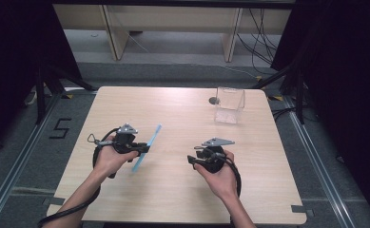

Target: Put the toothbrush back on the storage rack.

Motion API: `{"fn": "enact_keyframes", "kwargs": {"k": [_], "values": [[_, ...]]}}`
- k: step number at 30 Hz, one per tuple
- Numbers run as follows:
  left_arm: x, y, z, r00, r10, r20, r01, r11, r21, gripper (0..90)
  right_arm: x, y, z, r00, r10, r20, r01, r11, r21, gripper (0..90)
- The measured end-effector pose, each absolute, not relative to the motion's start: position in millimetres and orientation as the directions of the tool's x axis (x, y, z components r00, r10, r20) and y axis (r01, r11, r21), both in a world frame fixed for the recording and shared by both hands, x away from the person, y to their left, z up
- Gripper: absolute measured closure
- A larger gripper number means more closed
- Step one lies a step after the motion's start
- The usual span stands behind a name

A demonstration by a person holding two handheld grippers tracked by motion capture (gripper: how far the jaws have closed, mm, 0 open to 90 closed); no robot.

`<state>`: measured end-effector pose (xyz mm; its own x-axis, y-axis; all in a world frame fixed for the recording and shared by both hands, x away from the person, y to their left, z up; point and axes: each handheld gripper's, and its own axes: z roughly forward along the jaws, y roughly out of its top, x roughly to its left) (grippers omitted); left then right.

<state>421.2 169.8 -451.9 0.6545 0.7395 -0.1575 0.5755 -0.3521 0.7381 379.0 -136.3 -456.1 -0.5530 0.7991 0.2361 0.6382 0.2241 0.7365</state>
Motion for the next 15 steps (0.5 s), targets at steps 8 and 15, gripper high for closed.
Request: {"fn": "enact_keyframes", "kwargs": {"k": [8, 15], "values": [[419.6, 169.3, -449.4, 0.659, 0.736, -0.155, 0.545, -0.326, 0.772, 78.0, 381.7, -136.2, -452.2, -0.564, 0.795, 0.224, 0.588, 0.196, 0.785, 56.3], [414.4, 167.5, -451.3, 0.659, 0.732, -0.176, 0.517, -0.271, 0.812, 78.0, 381.9, -132.1, -448.5, -0.555, 0.785, 0.275, 0.564, 0.112, 0.818, 56.2]]}}
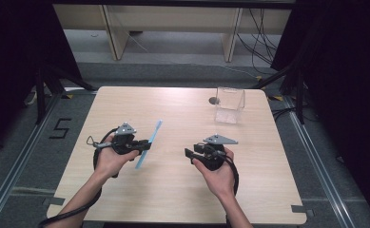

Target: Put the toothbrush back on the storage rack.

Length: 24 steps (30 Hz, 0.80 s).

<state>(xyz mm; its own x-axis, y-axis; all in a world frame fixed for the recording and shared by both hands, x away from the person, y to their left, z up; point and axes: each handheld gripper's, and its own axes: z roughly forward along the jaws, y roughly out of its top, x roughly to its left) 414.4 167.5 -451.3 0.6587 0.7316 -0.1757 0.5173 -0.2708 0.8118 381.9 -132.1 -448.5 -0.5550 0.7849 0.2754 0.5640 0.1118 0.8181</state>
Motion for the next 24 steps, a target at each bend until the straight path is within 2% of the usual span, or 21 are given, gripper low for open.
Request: {"fn": "enact_keyframes", "kwargs": {"k": [4, 8, 17, 24], "values": [[407.8, 164.0, -454.2, 0.668, 0.724, -0.170, 0.491, -0.258, 0.832, 78.0, 379.9, -125.3, -443.9, -0.536, 0.780, 0.322, 0.564, 0.048, 0.824, 56.2], [402.8, 158.2, -455.5, 0.681, 0.711, -0.173, 0.473, -0.247, 0.846, 78.0, 384.3, -120.8, -440.1, -0.569, 0.768, 0.294, 0.520, 0.060, 0.852, 56.3], [397.7, 148.1, -454.0, 0.707, 0.684, -0.182, 0.426, -0.205, 0.881, 77.9, 391.0, -105.7, -428.1, -0.592, 0.714, 0.375, 0.517, -0.021, 0.856, 58.1], [392.7, 140.5, -452.9, 0.717, 0.674, -0.177, 0.400, -0.190, 0.897, 78.0, 398.8, -90.5, -429.3, -0.608, 0.690, 0.393, 0.524, -0.024, 0.851, 61.0]]}}
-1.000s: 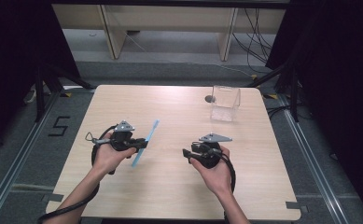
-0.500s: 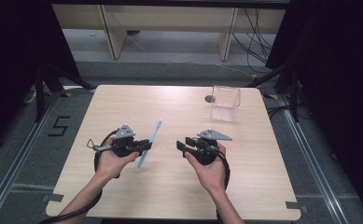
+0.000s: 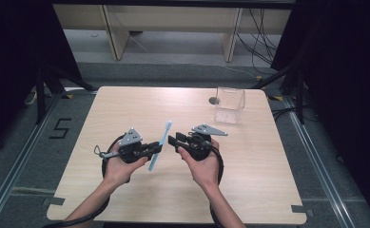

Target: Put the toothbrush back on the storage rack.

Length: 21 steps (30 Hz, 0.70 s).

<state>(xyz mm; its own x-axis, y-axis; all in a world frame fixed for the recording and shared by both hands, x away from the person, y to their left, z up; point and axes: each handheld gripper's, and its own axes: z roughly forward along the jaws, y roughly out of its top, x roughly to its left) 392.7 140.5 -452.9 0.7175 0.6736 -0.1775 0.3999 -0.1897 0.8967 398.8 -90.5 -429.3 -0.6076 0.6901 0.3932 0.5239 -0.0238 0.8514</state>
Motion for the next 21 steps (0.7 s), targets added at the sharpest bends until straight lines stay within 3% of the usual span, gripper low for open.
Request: {"fn": "enact_keyframes", "kwargs": {"k": [13, 21], "values": [[387.6, 131.1, -449.2, 0.727, 0.667, -0.166, 0.377, -0.184, 0.908, 77.9, 405.7, -85.1, -430.1, -0.614, 0.669, 0.420, 0.526, -0.051, 0.849, 65.7], [384.8, 127.1, -447.9, 0.729, 0.664, -0.165, 0.367, -0.176, 0.914, 77.9, 408.5, -85.5, -432.2, -0.609, 0.668, 0.427, 0.529, -0.058, 0.846, 74.7]]}}
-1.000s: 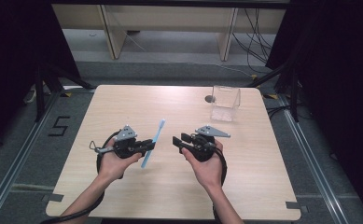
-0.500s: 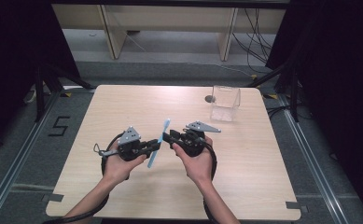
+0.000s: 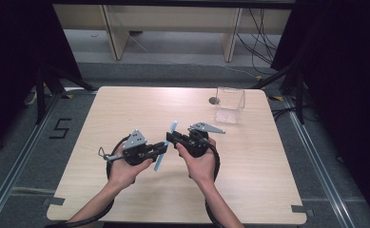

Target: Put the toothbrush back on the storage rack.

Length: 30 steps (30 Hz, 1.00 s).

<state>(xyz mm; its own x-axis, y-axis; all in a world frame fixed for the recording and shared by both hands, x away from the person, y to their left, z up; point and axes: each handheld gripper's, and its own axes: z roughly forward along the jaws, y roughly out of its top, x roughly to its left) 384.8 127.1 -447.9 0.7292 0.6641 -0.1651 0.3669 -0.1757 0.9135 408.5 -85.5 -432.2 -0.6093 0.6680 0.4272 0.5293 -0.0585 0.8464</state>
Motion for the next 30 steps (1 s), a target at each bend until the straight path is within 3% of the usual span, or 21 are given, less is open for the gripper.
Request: {"fn": "enact_keyframes", "kwargs": {"k": [7, 15, 30], "values": [[384.0, 125.5, -447.6, 0.731, 0.664, -0.158, 0.361, -0.179, 0.915, 77.9, 408.2, -83.1, -432.4, -0.629, 0.646, 0.431, 0.523, -0.058, 0.850, 84.2], [384.9, 124.4, -446.9, 0.728, 0.669, -0.147, 0.350, -0.180, 0.919, 77.0, 406.5, -79.4, -428.8, -0.645, 0.647, 0.407, 0.504, -0.040, 0.863, 86.3], [381.8, 140.7, -452.1, 0.714, 0.697, -0.063, 0.322, -0.248, 0.914, 51.4, 408.0, -89.0, -427.4, -0.631, 0.695, 0.345, 0.456, -0.028, 0.890, 86.3]]}}
